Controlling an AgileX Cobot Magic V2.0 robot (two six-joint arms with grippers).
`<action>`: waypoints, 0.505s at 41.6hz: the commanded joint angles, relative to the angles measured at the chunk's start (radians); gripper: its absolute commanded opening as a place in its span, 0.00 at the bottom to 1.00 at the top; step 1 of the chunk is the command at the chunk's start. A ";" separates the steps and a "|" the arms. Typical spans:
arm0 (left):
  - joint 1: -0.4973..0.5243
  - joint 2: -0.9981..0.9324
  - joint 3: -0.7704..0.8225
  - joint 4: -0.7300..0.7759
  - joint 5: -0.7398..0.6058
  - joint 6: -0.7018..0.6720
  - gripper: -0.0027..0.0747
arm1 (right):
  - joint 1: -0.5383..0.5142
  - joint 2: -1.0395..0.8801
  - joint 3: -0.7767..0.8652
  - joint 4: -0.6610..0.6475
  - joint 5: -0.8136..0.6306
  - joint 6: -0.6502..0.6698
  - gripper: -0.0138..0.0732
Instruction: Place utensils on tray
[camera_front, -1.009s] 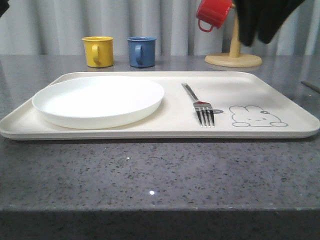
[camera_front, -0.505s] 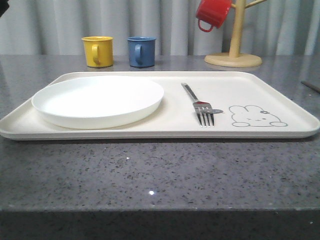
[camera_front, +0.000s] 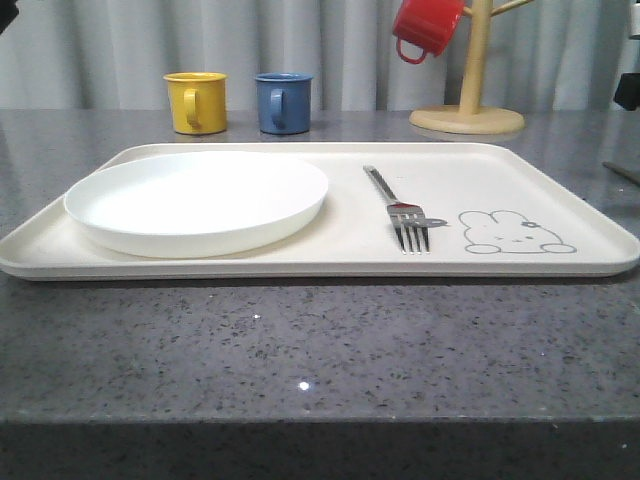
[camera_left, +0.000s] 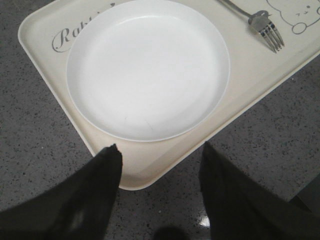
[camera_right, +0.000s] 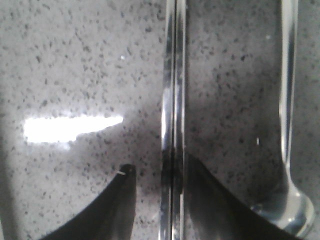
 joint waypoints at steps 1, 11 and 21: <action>-0.007 -0.008 -0.024 0.000 -0.070 -0.009 0.51 | -0.008 -0.023 -0.023 0.005 -0.033 -0.013 0.49; -0.007 -0.008 -0.024 0.000 -0.070 -0.009 0.51 | -0.008 0.002 -0.023 0.005 -0.022 -0.013 0.44; -0.007 -0.008 -0.024 0.000 -0.070 -0.009 0.51 | -0.008 0.000 -0.025 0.005 -0.016 -0.013 0.17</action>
